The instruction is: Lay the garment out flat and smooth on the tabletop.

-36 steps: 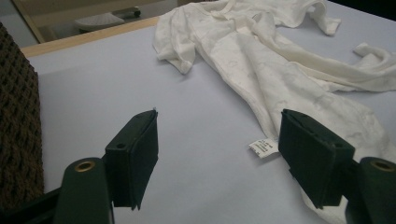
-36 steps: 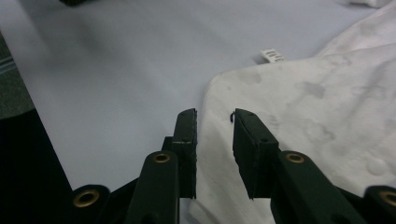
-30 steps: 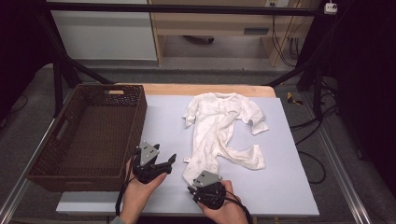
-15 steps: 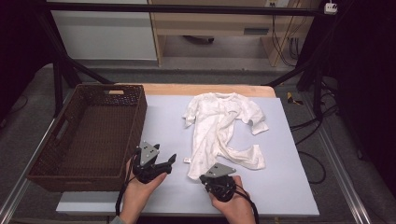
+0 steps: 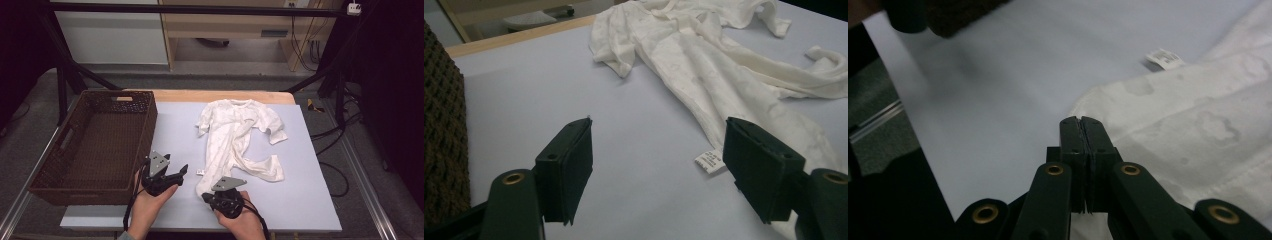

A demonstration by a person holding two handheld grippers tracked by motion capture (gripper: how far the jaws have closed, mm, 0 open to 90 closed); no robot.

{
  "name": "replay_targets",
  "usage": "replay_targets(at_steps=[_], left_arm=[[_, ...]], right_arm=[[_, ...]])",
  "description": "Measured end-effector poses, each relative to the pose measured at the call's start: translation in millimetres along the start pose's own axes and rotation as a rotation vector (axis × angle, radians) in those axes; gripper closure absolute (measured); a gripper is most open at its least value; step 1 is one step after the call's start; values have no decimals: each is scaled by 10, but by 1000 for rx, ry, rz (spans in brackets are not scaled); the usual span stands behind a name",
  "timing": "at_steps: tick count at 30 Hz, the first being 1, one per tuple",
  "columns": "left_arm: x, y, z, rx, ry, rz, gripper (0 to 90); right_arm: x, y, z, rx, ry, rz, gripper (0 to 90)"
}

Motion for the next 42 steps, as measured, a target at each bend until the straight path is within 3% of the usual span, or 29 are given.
replay_targets(at_steps=[7, 10, 15, 18, 21, 27, 30, 33, 38, 42], left_arm=[[19, 57, -42, -20, 6, -4, 275], [19, 75, -56, -26, 7, -2, 276], [28, 69, -54, -23, 7, 0, 276], [36, 71, -56, -23, 7, -3, 276], [50, 74, -60, -25, 11, -6, 275], [51, 66, -55, -21, 11, -5, 275], [42, 47, -42, -14, 9, -4, 275], [36, 30, -28, -9, 10, -1, 275], [4, 9, -13, -3, 6, 5, 275], [-4, 10, -12, -3, 3, 7, 275]], right_arm=[[66, 339, 99, -92, 41, 50, 896], [97, 402, 117, -109, 56, 46, 887], [44, 276, 133, -71, 12, -8, 700], [-95, 242, -5, -79, -56, -32, 627], [-334, 153, -190, -65, -135, -43, 590], [-900, -175, -590, 2, -288, -34, 524], [-1113, -372, -776, 47, -349, -55, 496], [-1307, -586, -948, 86, -404, -46, 490], [-1532, -836, -1088, 95, -413, 44, 470], [-1548, -928, -1087, 119, -387, 37, 431]])
Point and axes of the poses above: each handheld gripper's, and its own axes: z roughly forward along the jaws, y roughly out of its top, x roughly to its left, the point moved 9 cm from there along z, roughly forward along the jaws, and after that the axes turned 15 degrees about -z, right-handed, at the moved point
